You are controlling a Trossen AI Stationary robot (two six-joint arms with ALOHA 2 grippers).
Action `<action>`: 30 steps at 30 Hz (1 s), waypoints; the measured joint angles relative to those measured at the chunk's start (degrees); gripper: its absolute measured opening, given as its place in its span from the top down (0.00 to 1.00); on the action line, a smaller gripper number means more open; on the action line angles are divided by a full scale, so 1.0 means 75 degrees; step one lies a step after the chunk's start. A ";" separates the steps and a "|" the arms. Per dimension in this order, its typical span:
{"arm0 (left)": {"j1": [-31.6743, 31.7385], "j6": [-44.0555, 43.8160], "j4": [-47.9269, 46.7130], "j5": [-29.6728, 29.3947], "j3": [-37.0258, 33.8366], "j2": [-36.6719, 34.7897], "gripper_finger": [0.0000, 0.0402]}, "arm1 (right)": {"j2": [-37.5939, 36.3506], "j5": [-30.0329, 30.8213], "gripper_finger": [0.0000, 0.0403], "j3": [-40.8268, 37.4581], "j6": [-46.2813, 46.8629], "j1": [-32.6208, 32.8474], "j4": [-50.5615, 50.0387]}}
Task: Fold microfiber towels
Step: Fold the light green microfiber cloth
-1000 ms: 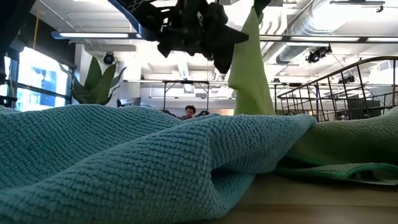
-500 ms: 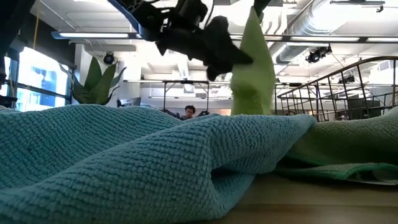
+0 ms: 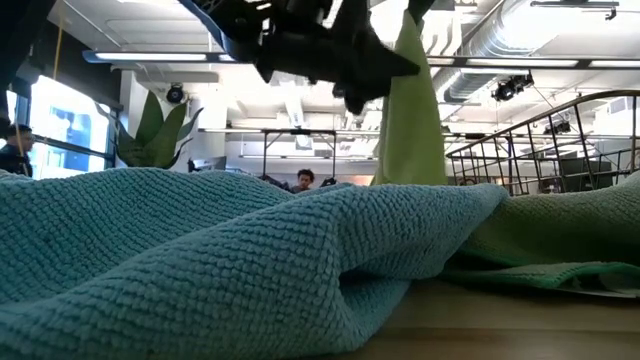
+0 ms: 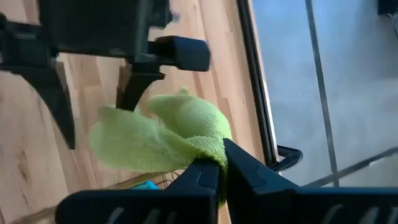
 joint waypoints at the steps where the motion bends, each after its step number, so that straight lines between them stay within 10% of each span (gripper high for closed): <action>1: 0.0035 -0.0005 0.0231 -0.0015 0.0000 0.0000 0.61 | 0.0000 -0.0132 1.00 0.0000 -0.0106 0.0000 -0.0002; 13: 0.0426 -0.0468 0.1979 0.1282 0.0006 -0.0379 0.61 | 0.0000 -0.0917 1.00 0.0000 -0.2329 0.0067 0.0002; 30: 0.0281 -0.0611 0.0724 0.2493 0.0003 -0.0399 0.61 | 0.0003 -0.0196 1.00 0.0000 -0.3208 0.0032 0.0074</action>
